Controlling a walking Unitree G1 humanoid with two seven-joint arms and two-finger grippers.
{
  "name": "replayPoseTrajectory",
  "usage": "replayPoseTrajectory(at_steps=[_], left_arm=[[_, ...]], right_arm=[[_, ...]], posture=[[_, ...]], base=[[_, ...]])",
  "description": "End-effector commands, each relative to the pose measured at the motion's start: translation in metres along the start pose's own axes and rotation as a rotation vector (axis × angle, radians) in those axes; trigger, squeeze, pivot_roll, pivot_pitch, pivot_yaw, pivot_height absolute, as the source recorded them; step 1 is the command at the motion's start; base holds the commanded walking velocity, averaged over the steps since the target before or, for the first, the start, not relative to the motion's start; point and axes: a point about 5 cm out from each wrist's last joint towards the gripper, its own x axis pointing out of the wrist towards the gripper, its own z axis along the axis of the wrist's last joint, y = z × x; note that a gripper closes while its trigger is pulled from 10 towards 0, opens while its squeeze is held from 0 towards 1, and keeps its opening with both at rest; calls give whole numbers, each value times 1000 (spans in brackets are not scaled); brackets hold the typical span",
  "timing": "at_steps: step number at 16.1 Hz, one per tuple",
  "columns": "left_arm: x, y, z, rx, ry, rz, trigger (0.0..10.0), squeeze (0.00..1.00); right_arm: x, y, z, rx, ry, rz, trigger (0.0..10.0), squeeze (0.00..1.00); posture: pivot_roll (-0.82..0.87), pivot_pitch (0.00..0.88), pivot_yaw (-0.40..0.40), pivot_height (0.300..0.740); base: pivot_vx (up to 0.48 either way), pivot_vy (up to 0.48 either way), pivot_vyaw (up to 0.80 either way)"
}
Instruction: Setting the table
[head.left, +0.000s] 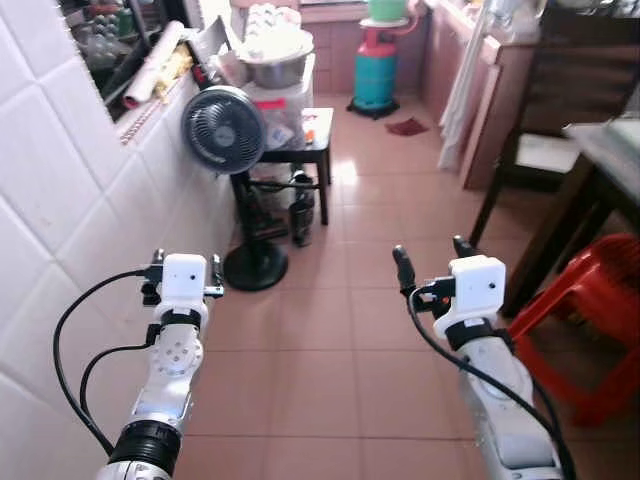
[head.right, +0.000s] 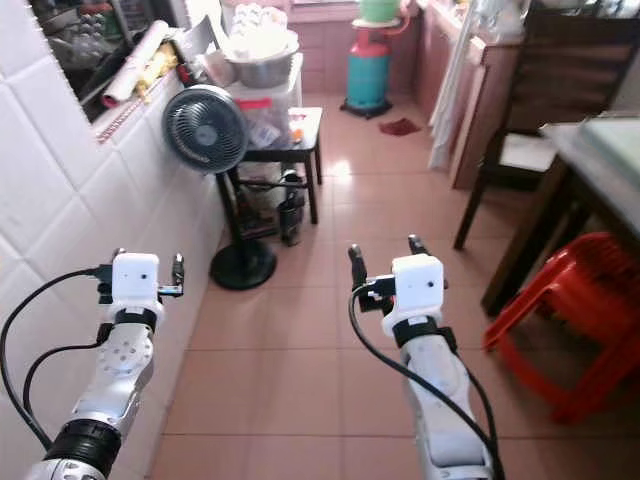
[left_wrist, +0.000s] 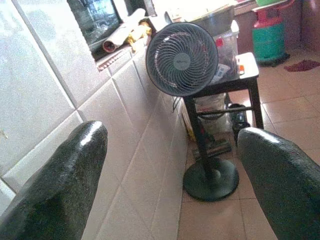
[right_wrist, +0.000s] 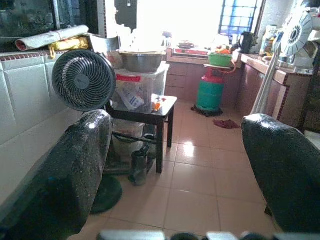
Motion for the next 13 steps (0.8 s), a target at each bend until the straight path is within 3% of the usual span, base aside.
replayPoseTrajectory(at_steps=[1, 5, 7, 9, 13], left_arm=[[1, -9, 5, -17, -20, -21, 10000, 0], [-5, -18, -6, 14, 6, -105, 10000, 0], [-19, -17, -38, 10, 142, -179, 10000, 0], [-28, -14, -57, 32, 227, -204, 10000, 0], [-46, -21, -81, 90, 338, -277, 10000, 0]], right_arm=[[-2, -6, 0, -6, 2, -23, 10000, 0], [-6, -5, -11, -13, 36, -15, 10000, 0], [-10, -7, -21, -39, 76, 0, 10000, 0], [-12, -11, -26, -48, 92, -3, 10000, 0], [-14, -13, -41, -57, 140, 4, 10000, 0]], posture=[[66, 0, 57, 740], [67, 0, 54, 740], [63, 0, 54, 740], [61, 0, 52, 740], [55, 0, 46, 740]], base=[[0, 480, 0], [0, 120, 0], [0, 0, 0], [0, 0, 0], [0, 0, 313]])
